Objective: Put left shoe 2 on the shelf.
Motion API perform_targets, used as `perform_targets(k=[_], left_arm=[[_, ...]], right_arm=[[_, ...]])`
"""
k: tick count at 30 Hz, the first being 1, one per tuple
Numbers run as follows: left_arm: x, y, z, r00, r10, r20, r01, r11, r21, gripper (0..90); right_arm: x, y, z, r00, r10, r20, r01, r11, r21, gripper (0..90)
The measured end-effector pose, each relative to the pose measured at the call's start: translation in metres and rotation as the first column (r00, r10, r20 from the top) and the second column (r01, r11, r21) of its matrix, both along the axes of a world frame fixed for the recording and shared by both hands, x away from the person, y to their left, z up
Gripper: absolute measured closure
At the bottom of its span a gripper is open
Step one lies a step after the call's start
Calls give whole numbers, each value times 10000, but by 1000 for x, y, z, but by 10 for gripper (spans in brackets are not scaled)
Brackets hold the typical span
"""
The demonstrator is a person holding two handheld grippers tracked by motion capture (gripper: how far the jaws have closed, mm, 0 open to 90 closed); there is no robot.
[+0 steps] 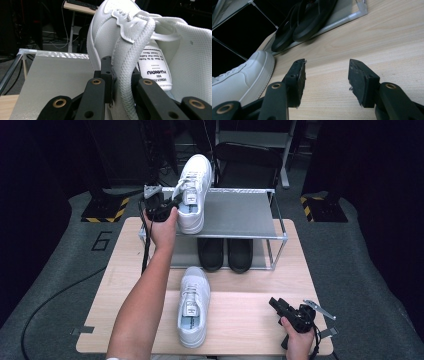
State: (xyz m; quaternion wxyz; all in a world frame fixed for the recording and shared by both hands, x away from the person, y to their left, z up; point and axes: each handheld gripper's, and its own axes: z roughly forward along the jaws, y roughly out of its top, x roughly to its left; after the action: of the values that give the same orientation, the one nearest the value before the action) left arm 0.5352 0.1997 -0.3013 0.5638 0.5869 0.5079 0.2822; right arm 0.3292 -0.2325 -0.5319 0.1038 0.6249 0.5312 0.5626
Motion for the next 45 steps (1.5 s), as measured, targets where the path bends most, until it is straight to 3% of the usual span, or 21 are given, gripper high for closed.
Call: perform_targets(k=[14, 23, 28, 34, 45], left_arm=[[16, -10, -3, 9979, 137, -632, -142, 9999, -87, 817], [27, -17, -8, 9924, 214, -1214, -226, 9997, -87, 817], [33, -20, -13, 9859, 218, -1656, -275, 9991, -321, 816], [39, -26, -15, 9806, 305, -1934, -374, 9988, -319, 816], [47, -35, -15, 9713, 410, -2341, -431, 9991, -41, 812]], right_arm=[[-1, -1, 0, 10000, 10, 19, -10, 10000, 90, 477], [-3, -2, 0, 10000, -58, 39, 58, 9999, 163, 477], [-4, -4, 0, 9999, -119, 31, 118, 9994, 340, 476], [-8, -7, 1, 9998, -219, 21, 218, 9990, 383, 477], [-13, -11, 1, 9993, -369, 89, 364, 9983, 463, 476]])
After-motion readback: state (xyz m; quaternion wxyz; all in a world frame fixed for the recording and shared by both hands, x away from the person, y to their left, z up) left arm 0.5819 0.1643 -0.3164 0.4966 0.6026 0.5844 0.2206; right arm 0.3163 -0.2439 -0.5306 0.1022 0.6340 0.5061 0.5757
